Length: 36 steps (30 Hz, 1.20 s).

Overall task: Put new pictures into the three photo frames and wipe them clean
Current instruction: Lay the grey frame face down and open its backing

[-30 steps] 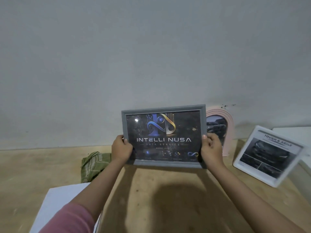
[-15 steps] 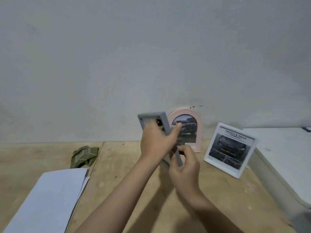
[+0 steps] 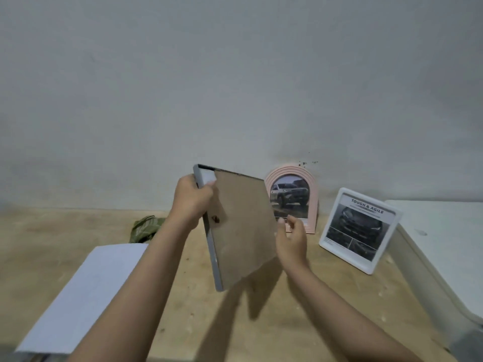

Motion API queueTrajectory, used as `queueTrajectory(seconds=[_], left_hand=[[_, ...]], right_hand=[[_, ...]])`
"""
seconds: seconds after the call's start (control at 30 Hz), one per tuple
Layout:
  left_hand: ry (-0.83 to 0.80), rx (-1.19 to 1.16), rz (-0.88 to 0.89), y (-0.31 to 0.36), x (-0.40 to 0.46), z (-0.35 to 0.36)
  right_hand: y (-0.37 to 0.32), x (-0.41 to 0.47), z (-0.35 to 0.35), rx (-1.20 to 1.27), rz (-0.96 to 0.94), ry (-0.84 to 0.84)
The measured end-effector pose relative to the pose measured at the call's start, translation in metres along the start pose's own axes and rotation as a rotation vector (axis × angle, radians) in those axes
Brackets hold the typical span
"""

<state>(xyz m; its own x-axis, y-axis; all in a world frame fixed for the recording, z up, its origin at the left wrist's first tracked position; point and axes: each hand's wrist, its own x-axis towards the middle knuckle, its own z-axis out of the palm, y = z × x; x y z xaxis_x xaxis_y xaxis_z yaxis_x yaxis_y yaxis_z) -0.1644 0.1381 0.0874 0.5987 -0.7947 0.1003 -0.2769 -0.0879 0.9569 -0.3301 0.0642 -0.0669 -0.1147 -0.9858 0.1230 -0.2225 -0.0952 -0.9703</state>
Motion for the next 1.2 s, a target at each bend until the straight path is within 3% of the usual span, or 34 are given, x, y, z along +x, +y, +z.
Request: queueTrajectory(seconds=[0.17,0.33,0.47,0.63,0.9,1.2], left_hand=[[-0.155,-0.145,-0.082,-0.016,0.013,-0.026],[-0.096,-0.238,-0.173,-0.038,0.025,-0.029],[-0.039,-0.121,-0.253,-0.073,0.036,-0.020],[-0.184,0.104,-0.435,-0.144,0.024,0.001],[-0.190,0.259,-0.476,-0.227,-0.020,0.023],[-0.171,0.442,-0.409,-0.270,-0.039,0.029]], right_hand=[[0.012,0.045,-0.008,-0.084,0.296,-0.079],[0.022,0.053,-0.024,-0.051,0.365,-0.109],[0.040,0.052,-0.033,0.030,0.445,-0.072],[0.067,0.046,-0.056,0.037,0.599,0.012],[0.109,0.014,-0.070,-0.213,0.546,0.068],[0.134,-0.009,-0.060,-0.400,0.532,-0.048]])
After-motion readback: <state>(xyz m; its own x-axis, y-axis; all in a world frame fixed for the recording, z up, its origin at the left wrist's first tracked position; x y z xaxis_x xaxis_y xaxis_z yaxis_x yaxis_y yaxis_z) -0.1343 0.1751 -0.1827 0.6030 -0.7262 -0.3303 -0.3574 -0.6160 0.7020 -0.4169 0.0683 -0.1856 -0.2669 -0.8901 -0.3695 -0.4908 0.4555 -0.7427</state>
